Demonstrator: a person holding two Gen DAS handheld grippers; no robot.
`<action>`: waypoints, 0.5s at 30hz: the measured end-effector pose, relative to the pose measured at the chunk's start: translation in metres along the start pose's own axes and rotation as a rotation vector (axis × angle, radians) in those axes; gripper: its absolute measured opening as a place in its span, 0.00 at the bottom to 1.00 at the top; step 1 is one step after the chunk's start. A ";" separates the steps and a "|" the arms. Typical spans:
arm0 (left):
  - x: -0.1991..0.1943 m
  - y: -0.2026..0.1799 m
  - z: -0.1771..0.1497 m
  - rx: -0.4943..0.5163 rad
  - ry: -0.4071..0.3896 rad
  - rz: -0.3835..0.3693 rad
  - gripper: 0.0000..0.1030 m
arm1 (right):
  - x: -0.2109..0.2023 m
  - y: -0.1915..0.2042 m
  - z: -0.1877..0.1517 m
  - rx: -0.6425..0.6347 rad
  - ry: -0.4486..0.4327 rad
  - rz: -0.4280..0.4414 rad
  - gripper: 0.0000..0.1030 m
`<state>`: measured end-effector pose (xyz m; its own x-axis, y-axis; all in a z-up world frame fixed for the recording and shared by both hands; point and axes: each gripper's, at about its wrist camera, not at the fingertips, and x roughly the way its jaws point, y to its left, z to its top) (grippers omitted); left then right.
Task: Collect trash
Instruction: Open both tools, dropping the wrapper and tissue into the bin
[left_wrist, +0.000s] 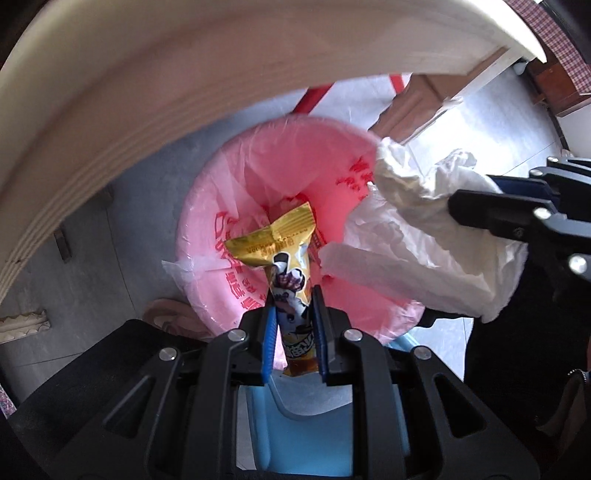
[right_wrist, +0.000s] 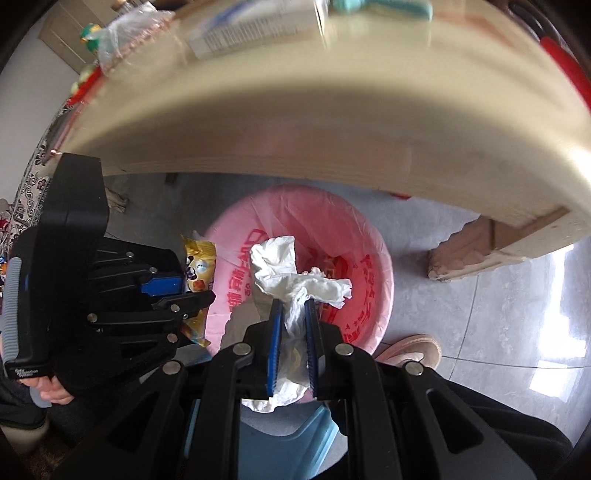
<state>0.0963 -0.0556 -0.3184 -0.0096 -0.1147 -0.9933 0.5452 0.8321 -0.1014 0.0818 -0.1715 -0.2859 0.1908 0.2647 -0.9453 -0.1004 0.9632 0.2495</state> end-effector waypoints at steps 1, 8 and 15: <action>0.004 0.000 0.002 -0.002 0.009 -0.001 0.18 | 0.006 -0.002 0.000 0.002 0.008 -0.001 0.13; 0.032 -0.006 0.009 0.006 0.061 0.000 0.18 | 0.041 -0.010 0.003 0.005 0.055 -0.003 0.13; 0.049 -0.001 0.019 -0.013 0.093 -0.027 0.18 | 0.059 -0.017 0.006 0.001 0.091 0.014 0.13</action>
<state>0.1114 -0.0728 -0.3661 -0.1026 -0.0867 -0.9909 0.5331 0.8363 -0.1284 0.1007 -0.1719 -0.3445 0.1001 0.2725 -0.9569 -0.1010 0.9596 0.2626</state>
